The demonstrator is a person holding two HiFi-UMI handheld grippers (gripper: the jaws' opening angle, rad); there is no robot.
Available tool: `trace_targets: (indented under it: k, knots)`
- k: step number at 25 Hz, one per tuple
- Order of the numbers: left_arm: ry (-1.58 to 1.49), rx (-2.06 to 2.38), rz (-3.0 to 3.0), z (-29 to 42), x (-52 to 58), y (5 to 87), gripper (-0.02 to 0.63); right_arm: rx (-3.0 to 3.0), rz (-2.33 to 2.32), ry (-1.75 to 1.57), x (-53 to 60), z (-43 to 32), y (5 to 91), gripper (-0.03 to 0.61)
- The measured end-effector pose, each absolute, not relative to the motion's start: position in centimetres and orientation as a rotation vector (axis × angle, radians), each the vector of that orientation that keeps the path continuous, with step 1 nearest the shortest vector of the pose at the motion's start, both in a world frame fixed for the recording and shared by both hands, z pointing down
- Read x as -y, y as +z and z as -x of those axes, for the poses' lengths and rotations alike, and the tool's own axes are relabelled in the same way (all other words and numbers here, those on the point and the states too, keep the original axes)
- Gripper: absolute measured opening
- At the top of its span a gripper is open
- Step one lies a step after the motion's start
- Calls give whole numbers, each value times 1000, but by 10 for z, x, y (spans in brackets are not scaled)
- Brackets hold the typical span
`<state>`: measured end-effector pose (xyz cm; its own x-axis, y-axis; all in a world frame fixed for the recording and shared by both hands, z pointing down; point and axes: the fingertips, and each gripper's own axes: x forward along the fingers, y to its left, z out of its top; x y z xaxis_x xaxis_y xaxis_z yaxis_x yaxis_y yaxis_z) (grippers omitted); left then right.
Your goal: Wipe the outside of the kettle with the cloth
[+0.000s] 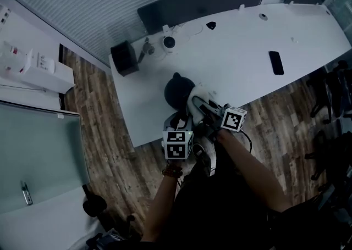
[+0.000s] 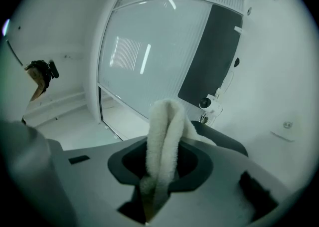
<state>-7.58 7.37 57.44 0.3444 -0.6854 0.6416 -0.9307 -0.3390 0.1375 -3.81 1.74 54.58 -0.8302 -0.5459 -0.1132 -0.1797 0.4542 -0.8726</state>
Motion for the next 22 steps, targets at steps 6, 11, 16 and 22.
trace_targets:
  k: [6, 11, 16, 22]
  knots:
    - [692, 1415, -2103, 75, -75, 576, 127, -2210, 577, -1275, -15, 30, 547, 94]
    - [715, 1415, -2100, 76, -74, 575, 127, -2018, 675, -1174, -7, 11, 558, 94]
    - [740, 1401, -2101, 75, -78, 578, 128, -1977, 1030, -1466, -2, 0, 658, 94]
    - [755, 1391, -2102, 72, -81, 580, 129, -2118, 1188, -1696, -4, 4, 697, 94]
